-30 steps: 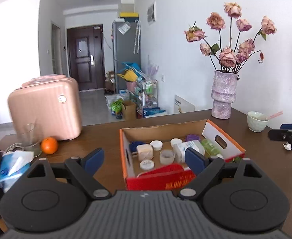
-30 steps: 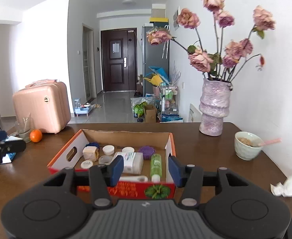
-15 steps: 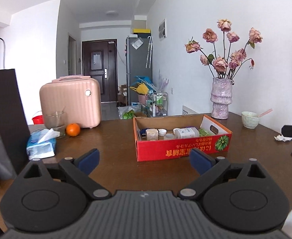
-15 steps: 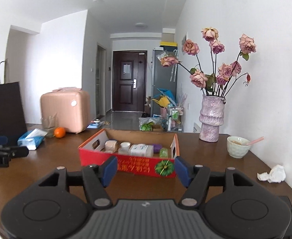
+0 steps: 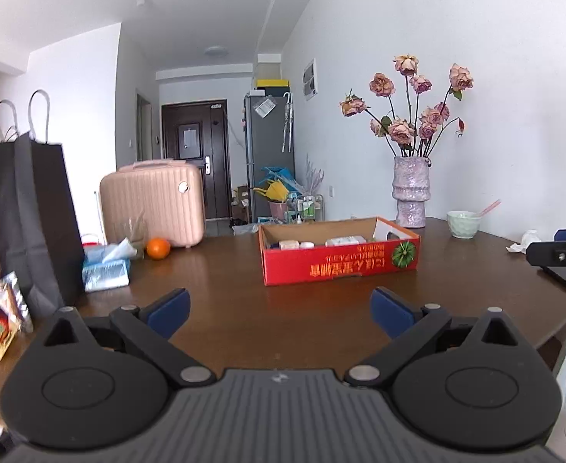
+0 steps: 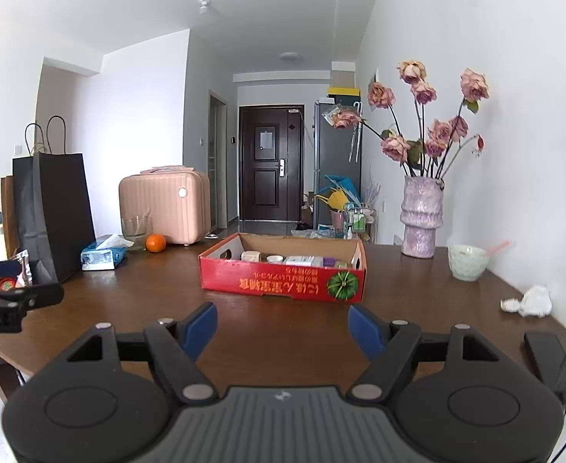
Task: Organize rigid objects
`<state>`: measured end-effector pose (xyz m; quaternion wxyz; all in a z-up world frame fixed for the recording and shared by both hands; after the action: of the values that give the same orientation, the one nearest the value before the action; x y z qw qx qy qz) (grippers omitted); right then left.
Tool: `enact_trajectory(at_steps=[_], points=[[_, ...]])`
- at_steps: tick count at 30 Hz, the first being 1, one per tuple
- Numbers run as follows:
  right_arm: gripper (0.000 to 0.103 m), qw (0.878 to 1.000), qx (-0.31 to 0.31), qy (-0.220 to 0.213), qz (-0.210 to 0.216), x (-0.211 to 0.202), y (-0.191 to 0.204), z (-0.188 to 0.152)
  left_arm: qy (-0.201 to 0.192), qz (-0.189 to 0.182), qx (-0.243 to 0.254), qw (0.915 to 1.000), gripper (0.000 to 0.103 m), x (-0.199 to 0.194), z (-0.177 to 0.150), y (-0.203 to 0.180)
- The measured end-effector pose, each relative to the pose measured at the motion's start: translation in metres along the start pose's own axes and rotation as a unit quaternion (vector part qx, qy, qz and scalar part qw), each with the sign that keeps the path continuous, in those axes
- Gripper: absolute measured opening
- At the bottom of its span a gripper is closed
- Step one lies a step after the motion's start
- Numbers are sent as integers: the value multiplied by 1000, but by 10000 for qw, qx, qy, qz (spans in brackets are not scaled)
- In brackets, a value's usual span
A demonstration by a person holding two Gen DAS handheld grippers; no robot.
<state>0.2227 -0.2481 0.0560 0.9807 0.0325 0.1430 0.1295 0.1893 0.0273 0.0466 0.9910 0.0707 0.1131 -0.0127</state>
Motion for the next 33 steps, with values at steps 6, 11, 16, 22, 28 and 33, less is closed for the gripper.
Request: enact_trajectory(at_steps=[6, 11, 16, 22, 28, 33], points=[[75, 9997, -116, -116, -165, -17, 13, -41, 42, 82, -51, 9999, 103, -24, -35, 6], [79, 9999, 65, 18, -76, -30, 23, -76, 235, 211, -54, 9995, 103, -34, -56, 7], [81, 10000, 82, 2, -28, -50, 33, -90, -21, 101, -61, 9999, 103, -49, -51, -2], [85, 9995, -250, -160, 63, -58, 49, -88, -134, -49, -19, 9999, 103, -56, -43, -9], [87, 9998, -155, -137, 42, -57, 46, -85, -136, -139, 56, 9998, 103, -56, -44, -13], [88, 9999, -65, -113, -25, -56, 41, -85, -136, -129, 49, 9998, 103, -56, -44, -13]])
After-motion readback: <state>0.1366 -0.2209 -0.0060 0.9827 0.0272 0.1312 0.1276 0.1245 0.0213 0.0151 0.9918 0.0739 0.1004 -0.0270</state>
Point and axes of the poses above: each gripper's, at about its wrist camera, not at the fingertips, and x roughly the way its jaws point, y to its left, z to its top, the point moved 5 cm from there along x, roughly the way its jaws point, and after that the axes turned 5 degrees about x, right-handed, at the moved point
